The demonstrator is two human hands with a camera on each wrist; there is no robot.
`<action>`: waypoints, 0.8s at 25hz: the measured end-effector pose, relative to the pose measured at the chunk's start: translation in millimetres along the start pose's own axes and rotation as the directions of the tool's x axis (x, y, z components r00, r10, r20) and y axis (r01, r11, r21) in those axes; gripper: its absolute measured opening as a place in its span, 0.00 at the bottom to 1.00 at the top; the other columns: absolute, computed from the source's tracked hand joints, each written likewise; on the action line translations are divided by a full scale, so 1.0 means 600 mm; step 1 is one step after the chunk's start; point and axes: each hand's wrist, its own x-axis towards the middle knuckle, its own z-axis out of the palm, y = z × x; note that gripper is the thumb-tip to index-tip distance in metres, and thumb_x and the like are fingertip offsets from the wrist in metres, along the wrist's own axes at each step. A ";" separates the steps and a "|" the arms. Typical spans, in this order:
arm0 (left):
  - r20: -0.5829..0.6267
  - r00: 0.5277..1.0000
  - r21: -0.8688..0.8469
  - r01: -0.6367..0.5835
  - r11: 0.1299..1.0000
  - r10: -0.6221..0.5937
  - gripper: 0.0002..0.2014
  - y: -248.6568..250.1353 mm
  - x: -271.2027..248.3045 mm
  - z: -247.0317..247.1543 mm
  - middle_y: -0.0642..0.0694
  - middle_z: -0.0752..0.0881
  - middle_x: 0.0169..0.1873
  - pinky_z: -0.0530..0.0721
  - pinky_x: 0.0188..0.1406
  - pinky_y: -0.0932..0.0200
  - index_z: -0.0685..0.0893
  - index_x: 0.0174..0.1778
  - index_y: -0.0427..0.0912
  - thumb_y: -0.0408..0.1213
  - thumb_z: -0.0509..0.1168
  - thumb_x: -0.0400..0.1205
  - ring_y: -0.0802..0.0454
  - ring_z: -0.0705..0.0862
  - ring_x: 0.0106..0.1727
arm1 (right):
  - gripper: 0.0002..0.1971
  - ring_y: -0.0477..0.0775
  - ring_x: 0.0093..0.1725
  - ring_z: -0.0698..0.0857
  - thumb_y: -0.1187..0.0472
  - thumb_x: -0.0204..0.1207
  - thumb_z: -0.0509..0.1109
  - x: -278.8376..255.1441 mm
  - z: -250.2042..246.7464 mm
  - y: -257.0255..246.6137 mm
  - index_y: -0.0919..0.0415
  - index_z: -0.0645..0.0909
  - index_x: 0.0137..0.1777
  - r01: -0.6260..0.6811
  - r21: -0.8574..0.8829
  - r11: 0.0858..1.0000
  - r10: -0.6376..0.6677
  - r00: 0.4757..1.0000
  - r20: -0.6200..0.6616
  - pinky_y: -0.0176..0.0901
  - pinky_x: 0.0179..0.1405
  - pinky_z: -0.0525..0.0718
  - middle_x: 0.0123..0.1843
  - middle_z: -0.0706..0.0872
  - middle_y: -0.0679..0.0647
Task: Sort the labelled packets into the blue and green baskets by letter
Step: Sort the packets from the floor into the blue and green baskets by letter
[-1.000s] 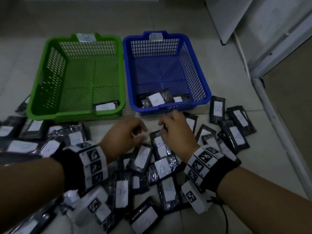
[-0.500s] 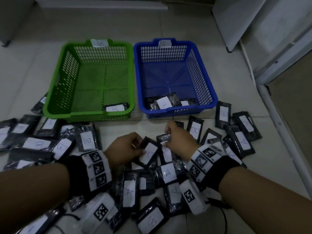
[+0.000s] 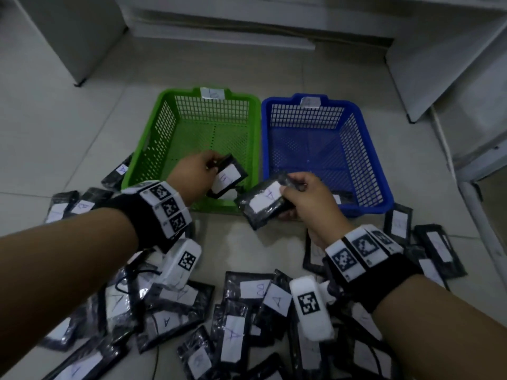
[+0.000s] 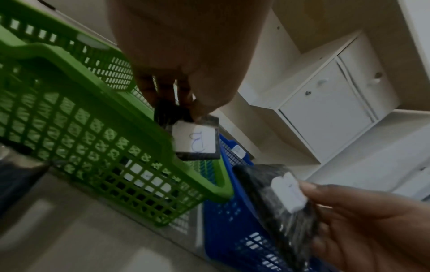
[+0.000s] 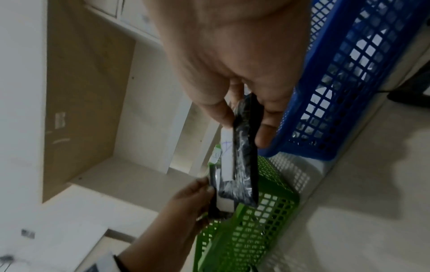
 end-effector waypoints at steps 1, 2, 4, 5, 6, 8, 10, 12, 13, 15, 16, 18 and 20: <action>0.056 0.998 0.051 0.017 0.999 -0.019 0.16 -0.008 0.010 0.003 0.38 0.83 0.61 0.81 0.51 0.51 0.79 0.68 0.43 0.34 0.58 0.84 0.39 0.82 0.57 | 0.09 0.51 0.40 0.84 0.68 0.79 0.67 0.010 -0.004 -0.002 0.60 0.75 0.56 -0.015 0.062 0.998 0.019 0.998 -0.059 0.41 0.26 0.88 0.50 0.81 0.55; 0.091 0.996 0.094 0.018 0.995 -0.026 0.17 -0.013 0.019 0.006 0.37 0.83 0.63 0.81 0.54 0.50 0.78 0.69 0.42 0.34 0.57 0.84 0.38 0.82 0.59 | 0.10 0.51 0.40 0.84 0.67 0.79 0.67 0.023 -0.011 -0.001 0.62 0.74 0.58 -0.026 0.109 0.994 0.040 0.991 -0.130 0.45 0.29 0.89 0.51 0.81 0.56; 0.131 0.991 0.159 0.002 0.987 -0.023 0.17 -0.019 0.033 0.011 0.38 0.82 0.65 0.79 0.55 0.51 0.78 0.70 0.43 0.34 0.57 0.85 0.38 0.81 0.61 | 0.11 0.54 0.38 0.86 0.66 0.78 0.67 0.046 -0.029 0.005 0.63 0.75 0.60 -0.020 0.160 0.987 0.064 0.961 -0.268 0.55 0.38 0.91 0.54 0.83 0.59; 0.150 0.989 0.181 -0.009 0.983 -0.018 0.17 -0.022 0.039 0.015 0.39 0.82 0.65 0.79 0.53 0.52 0.78 0.70 0.44 0.34 0.57 0.85 0.38 0.82 0.61 | 0.12 0.56 0.39 0.87 0.64 0.77 0.68 0.057 -0.037 0.012 0.62 0.75 0.59 -0.009 0.164 0.986 0.065 0.939 -0.336 0.59 0.41 0.91 0.54 0.84 0.60; 0.175 0.985 0.201 -0.023 0.979 -0.013 0.17 -0.023 0.042 0.019 0.39 0.83 0.65 0.80 0.52 0.52 0.78 0.70 0.45 0.34 0.57 0.85 0.38 0.82 0.59 | 0.12 0.58 0.42 0.88 0.62 0.75 0.69 0.063 -0.042 0.015 0.61 0.76 0.57 -0.003 0.134 0.991 0.057 0.913 -0.403 0.62 0.43 0.90 0.53 0.85 0.60; 0.245 0.970 0.249 -0.059 0.967 -0.004 0.18 -0.026 0.044 0.032 0.39 0.83 0.64 0.80 0.53 0.51 0.79 0.69 0.46 0.32 0.56 0.85 0.38 0.82 0.59 | 0.14 0.61 0.46 0.88 0.57 0.69 0.70 0.073 -0.047 0.025 0.57 0.76 0.53 -0.011 0.012 1.000 0.015 0.874 -0.485 0.64 0.47 0.89 0.49 0.85 0.56; 0.284 0.959 0.279 -0.062 0.958 -0.021 0.19 -0.029 0.043 0.043 0.39 0.81 0.68 0.78 0.60 0.51 0.79 0.70 0.46 0.31 0.55 0.85 0.39 0.80 0.64 | 0.12 0.62 0.47 0.88 0.57 0.70 0.71 0.080 -0.043 0.030 0.53 0.74 0.50 -0.026 -0.080 0.996 -0.016 0.874 -0.486 0.65 0.49 0.88 0.45 0.84 0.52; 0.226 0.974 0.225 -0.022 0.974 -0.030 0.18 -0.033 0.037 0.043 0.39 0.79 0.70 0.77 0.63 0.51 0.80 0.69 0.45 0.33 0.56 0.84 0.40 0.78 0.67 | 0.12 0.63 0.48 0.88 0.59 0.72 0.72 0.081 -0.036 0.030 0.55 0.74 0.52 -0.044 -0.161 0.986 -0.037 0.884 -0.467 0.64 0.49 0.88 0.46 0.84 0.53; 0.161 0.987 0.164 -0.017 0.986 -0.010 0.17 -0.033 0.029 0.038 0.39 0.79 0.69 0.76 0.63 0.52 0.81 0.67 0.45 0.34 0.57 0.84 0.40 0.79 0.66 | 0.13 0.62 0.48 0.87 0.60 0.73 0.72 0.080 -0.036 0.029 0.57 0.74 0.55 -0.048 -0.199 0.979 -0.049 0.887 -0.459 0.61 0.49 0.88 0.48 0.84 0.54; 0.020 0.989 0.064 -0.145 0.987 0.144 0.14 -0.028 -0.003 0.024 0.41 0.82 0.60 0.76 0.58 0.55 0.85 0.59 0.45 0.33 0.61 0.81 0.43 0.80 0.61 | 0.14 0.59 0.48 0.85 0.60 0.75 0.70 0.076 -0.035 0.029 0.61 0.75 0.59 -0.067 -0.302 0.951 -0.076 0.895 -0.440 0.51 0.48 0.85 0.49 0.82 0.54; -0.036 0.965 0.032 -0.257 0.966 0.258 0.12 -0.024 -0.026 0.017 0.43 0.84 0.55 0.76 0.54 0.58 0.86 0.55 0.44 0.31 0.62 0.80 0.45 0.81 0.56 | 0.14 0.57 0.47 0.84 0.60 0.77 0.69 0.072 -0.034 0.026 0.62 0.76 0.61 -0.072 -0.378 0.923 -0.100 0.903 -0.418 0.46 0.46 0.82 0.50 0.82 0.55; -0.041 0.895 -0.017 -0.444 0.896 0.443 0.09 -0.018 -0.083 0.012 0.49 0.84 0.45 0.74 0.46 0.63 0.86 0.49 0.46 0.31 0.65 0.77 0.52 0.80 0.48 | 0.14 0.59 0.53 0.83 0.60 0.78 0.67 0.060 -0.030 0.027 0.62 0.78 0.63 -0.047 -0.533 0.845 -0.177 0.915 -0.362 0.44 0.51 0.79 0.58 0.83 0.59; 0.098 0.860 -0.060 -0.496 0.866 0.500 0.08 -0.023 -0.137 0.025 0.54 0.83 0.42 0.74 0.42 0.68 0.86 0.47 0.50 0.33 0.67 0.77 0.59 0.79 0.43 | 0.16 0.60 0.61 0.81 0.64 0.78 0.66 0.029 -0.025 0.036 0.62 0.79 0.66 0.038 -0.612 0.790 -0.280 0.910 -0.306 0.42 0.63 0.75 0.65 0.78 0.61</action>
